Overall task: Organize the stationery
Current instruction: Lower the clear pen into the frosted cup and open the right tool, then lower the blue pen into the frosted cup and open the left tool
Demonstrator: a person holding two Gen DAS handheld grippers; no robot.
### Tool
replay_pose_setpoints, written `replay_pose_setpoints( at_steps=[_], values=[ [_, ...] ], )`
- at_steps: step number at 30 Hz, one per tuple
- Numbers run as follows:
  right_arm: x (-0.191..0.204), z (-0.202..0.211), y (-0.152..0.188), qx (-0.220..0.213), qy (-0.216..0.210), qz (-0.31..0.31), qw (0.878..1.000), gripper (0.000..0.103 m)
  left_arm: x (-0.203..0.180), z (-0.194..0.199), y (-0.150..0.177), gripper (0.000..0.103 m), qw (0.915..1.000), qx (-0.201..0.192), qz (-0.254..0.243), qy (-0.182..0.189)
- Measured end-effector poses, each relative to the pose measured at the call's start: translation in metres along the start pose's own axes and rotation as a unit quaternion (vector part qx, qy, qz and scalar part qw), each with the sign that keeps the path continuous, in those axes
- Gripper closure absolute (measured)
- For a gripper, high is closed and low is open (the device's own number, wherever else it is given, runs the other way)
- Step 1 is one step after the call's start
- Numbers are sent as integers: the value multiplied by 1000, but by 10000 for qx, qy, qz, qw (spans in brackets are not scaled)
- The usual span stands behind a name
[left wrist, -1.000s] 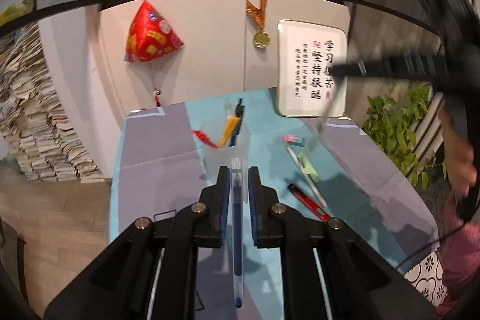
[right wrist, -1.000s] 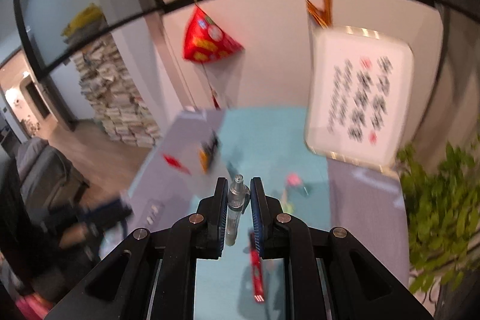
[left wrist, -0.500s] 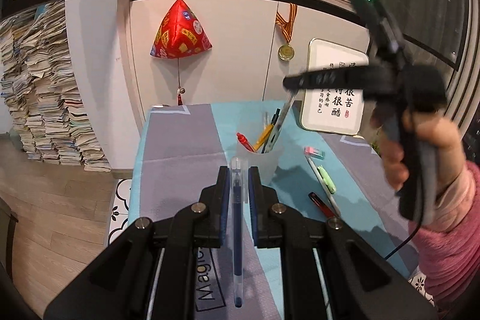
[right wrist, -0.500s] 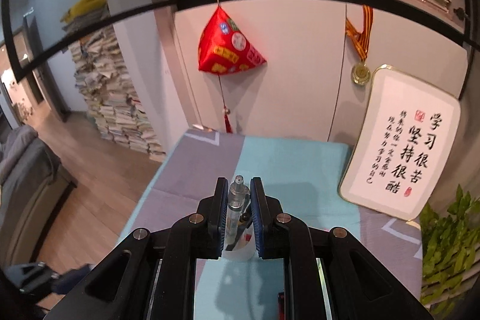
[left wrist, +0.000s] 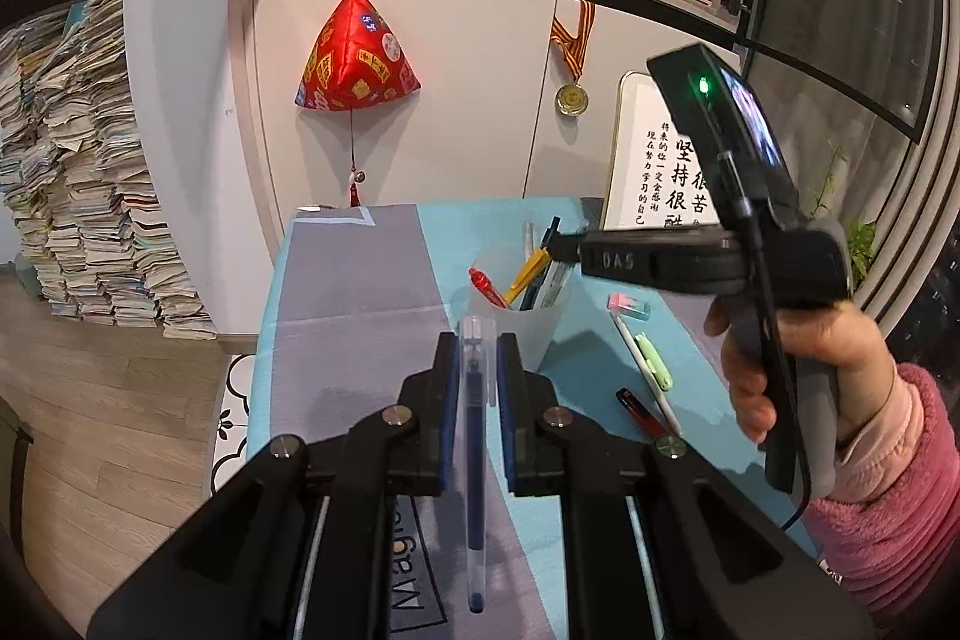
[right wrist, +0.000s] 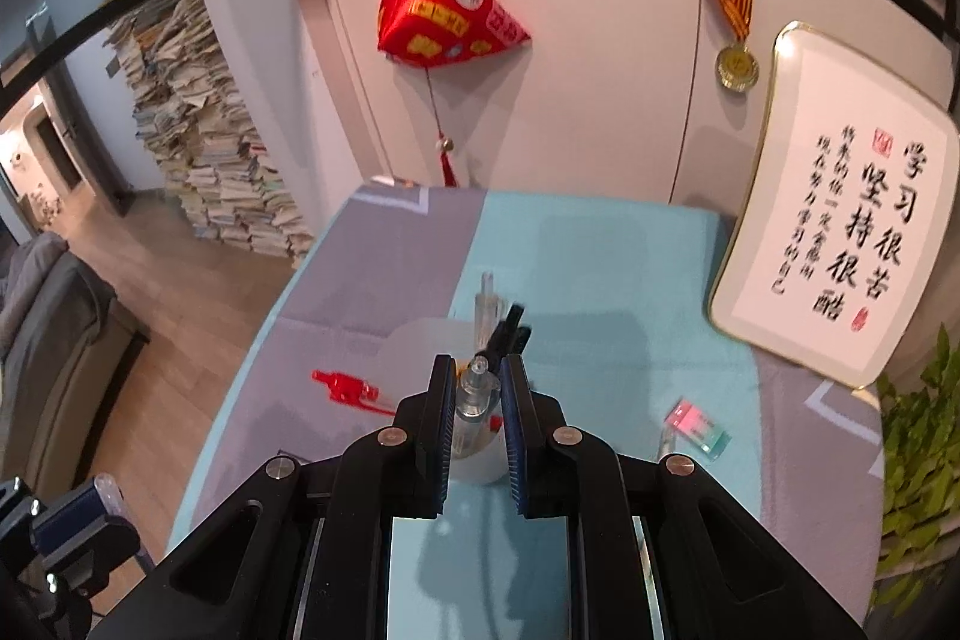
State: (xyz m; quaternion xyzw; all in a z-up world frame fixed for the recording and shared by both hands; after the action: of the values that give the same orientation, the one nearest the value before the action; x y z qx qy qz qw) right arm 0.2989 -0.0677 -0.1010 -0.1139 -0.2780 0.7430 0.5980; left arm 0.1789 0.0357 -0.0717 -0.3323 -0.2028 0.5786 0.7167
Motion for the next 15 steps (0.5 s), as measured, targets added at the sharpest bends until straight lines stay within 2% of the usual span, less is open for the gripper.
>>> replay_pose_setpoints(
  at_steps=[5,8,12,15],
  values=[
    [-5,1,12,219,-282,-49,9993,87,-5,0,-14,93,10000,-59,-34,4],
    [-14,15,25,87,-415,-154,9990,86,-12,0,-28,93,9998,-173,-120,3],
    [-30,34,47,-62,-435,-240,9987,76,-21,-1,-52,93,9989,-390,-233,-63],
    [-40,42,64,-70,-295,-238,9993,73,-28,-6,-73,93,9980,-574,-250,-103]
  ],
)
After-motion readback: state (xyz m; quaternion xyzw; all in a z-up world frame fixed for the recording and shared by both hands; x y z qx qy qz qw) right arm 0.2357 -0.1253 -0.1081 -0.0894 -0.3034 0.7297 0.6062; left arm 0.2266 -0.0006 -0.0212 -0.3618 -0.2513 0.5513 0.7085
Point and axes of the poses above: each gripper's, at about its wrist camera, not at the fingertips, and z roughly against the way its jaws point, x to its left, y to its underside, the point moved 4 cm from there along -z, roughly the way its jaws point, and after that the axes turned 7 degrees about x, right-handed, at the moved point
